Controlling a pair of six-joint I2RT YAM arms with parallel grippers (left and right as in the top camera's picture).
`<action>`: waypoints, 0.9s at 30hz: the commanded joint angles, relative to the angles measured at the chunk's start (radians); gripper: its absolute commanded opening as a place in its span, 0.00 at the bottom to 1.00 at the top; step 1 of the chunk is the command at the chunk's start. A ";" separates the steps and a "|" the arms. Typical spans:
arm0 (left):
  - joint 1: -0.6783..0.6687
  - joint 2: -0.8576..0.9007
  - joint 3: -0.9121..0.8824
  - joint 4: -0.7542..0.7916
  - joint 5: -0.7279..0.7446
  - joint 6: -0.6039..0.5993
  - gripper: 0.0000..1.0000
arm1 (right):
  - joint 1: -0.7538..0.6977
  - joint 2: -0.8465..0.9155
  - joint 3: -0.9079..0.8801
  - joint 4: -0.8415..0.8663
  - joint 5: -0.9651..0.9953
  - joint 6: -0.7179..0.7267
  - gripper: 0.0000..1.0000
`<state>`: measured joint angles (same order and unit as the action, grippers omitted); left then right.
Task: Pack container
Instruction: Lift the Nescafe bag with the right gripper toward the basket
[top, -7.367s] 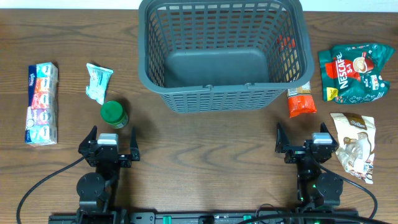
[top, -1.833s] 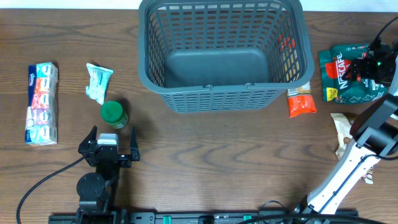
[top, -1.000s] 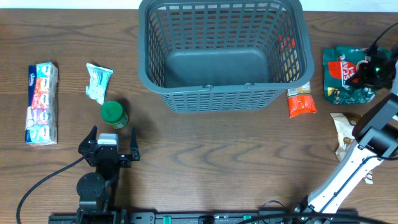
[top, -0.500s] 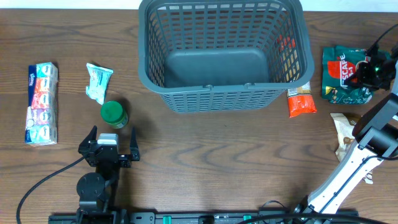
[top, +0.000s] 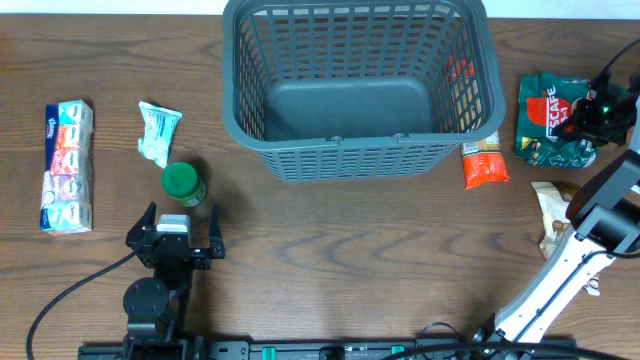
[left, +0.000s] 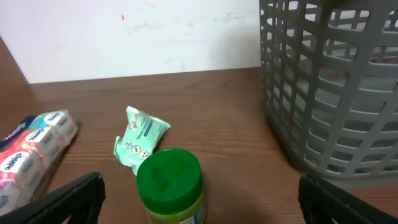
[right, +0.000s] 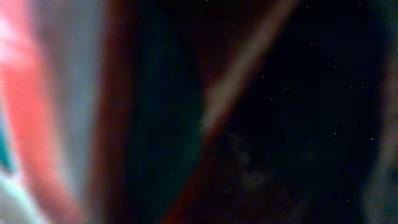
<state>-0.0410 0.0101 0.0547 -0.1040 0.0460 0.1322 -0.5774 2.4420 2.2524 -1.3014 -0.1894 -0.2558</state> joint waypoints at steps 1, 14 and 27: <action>0.000 -0.006 -0.027 -0.010 -0.002 0.006 0.98 | 0.019 -0.173 0.053 0.019 -0.040 0.036 0.01; 0.000 -0.006 -0.027 -0.010 -0.002 0.006 0.99 | 0.080 -0.595 0.056 0.057 -0.051 0.076 0.01; 0.000 -0.006 -0.027 -0.010 -0.002 0.006 0.99 | 0.436 -0.864 0.056 0.126 -0.045 0.015 0.01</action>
<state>-0.0410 0.0101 0.0547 -0.1040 0.0460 0.1322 -0.2283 1.6421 2.2749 -1.2102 -0.1982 -0.2241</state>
